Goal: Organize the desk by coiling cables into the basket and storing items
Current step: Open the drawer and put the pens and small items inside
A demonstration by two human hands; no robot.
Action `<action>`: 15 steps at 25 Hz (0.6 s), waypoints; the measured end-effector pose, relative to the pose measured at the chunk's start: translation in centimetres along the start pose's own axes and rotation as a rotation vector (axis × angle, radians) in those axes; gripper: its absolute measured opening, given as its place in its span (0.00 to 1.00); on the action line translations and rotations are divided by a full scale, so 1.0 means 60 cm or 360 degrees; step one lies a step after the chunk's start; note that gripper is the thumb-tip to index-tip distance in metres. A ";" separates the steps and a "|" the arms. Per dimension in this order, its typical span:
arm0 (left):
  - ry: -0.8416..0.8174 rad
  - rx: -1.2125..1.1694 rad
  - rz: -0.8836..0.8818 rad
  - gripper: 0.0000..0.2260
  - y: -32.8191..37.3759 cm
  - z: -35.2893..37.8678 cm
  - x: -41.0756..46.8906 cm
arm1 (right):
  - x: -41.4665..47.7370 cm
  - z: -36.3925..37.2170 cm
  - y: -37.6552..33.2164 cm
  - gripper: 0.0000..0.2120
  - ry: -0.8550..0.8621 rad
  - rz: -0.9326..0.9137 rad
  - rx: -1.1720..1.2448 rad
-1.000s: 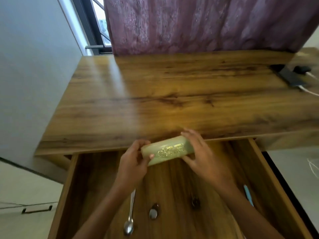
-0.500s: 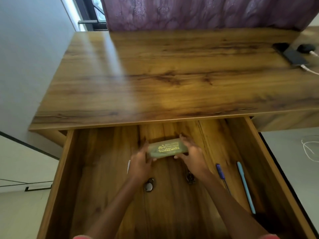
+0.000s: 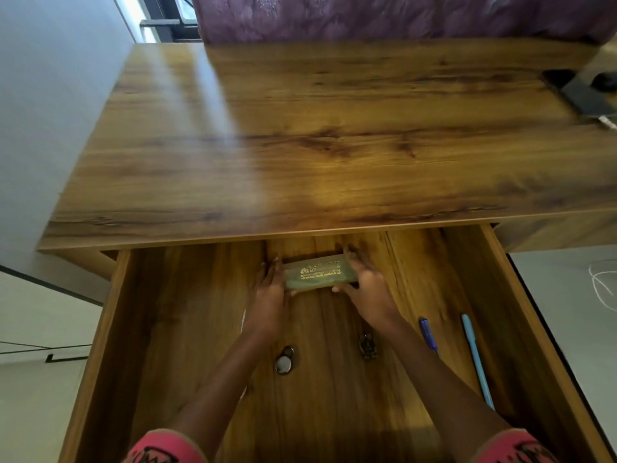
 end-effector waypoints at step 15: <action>0.0261 0.0007 0.0132 0.31 0.050 -0.035 -0.193 | -0.175 -0.002 -0.064 0.40 0.0175 -0.0224 -0.0040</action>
Point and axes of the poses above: each hand's wrist, its own x-axis towards the middle knuckle, its own z-axis out of the palm, y = z × x, the point moved 2 cm from there along x, towards the middle knuckle, and after that the axes turned 13 degrees about x, right-handed, at the moved point
